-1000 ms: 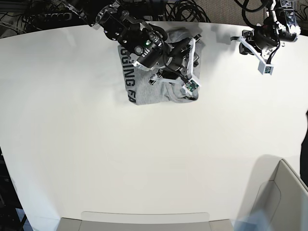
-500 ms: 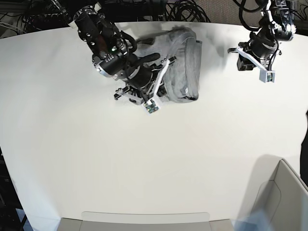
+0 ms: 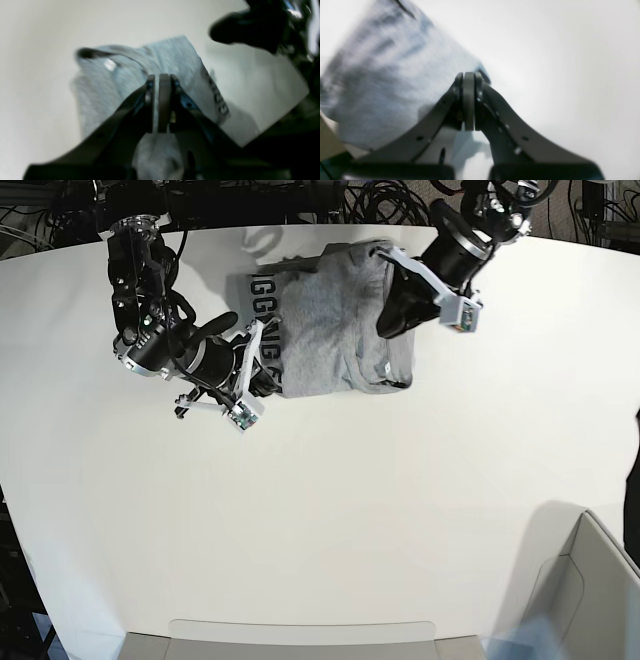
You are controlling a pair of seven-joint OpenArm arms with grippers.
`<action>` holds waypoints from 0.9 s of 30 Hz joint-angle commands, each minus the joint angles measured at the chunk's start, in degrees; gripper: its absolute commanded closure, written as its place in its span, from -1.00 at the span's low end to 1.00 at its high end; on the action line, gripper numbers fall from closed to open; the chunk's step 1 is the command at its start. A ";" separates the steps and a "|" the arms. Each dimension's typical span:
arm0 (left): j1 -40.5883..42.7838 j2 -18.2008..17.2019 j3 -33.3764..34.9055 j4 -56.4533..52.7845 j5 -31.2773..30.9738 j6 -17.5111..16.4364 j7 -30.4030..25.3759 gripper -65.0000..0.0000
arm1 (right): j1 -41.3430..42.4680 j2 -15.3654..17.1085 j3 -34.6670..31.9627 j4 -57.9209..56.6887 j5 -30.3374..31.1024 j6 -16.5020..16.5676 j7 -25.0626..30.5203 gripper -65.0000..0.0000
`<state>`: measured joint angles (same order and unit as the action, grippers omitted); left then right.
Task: Fold the T-shirt properly
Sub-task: 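Grasp the bundle with the left gripper and drag it away from the right gripper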
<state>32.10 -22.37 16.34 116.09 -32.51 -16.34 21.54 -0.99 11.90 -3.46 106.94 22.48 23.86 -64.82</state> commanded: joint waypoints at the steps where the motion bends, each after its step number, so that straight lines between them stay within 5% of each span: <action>1: 0.30 0.17 1.11 0.79 1.79 0.03 -2.16 0.93 | 1.74 0.45 0.26 -0.08 0.95 0.54 1.39 1.00; 8: -0.23 3.78 2.52 -5.46 9.44 0.91 0.83 0.93 | 4.47 1.07 -3.61 -8.87 0.86 0.63 2.79 1.00; 16: -5.15 4.13 1.99 -14.07 9.26 0.91 4.61 0.93 | 4.29 1.24 -10.12 -17.48 -8.46 0.54 9.21 1.00; 27: -15.70 5.01 -6.18 -22.33 9.17 1.00 6.72 0.93 | -3.62 2.21 -10.12 -14.32 -9.16 0.54 8.77 1.00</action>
<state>16.25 -16.99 10.37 93.14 -23.55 -15.59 28.62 -4.16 13.76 -13.32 92.77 14.57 23.62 -52.40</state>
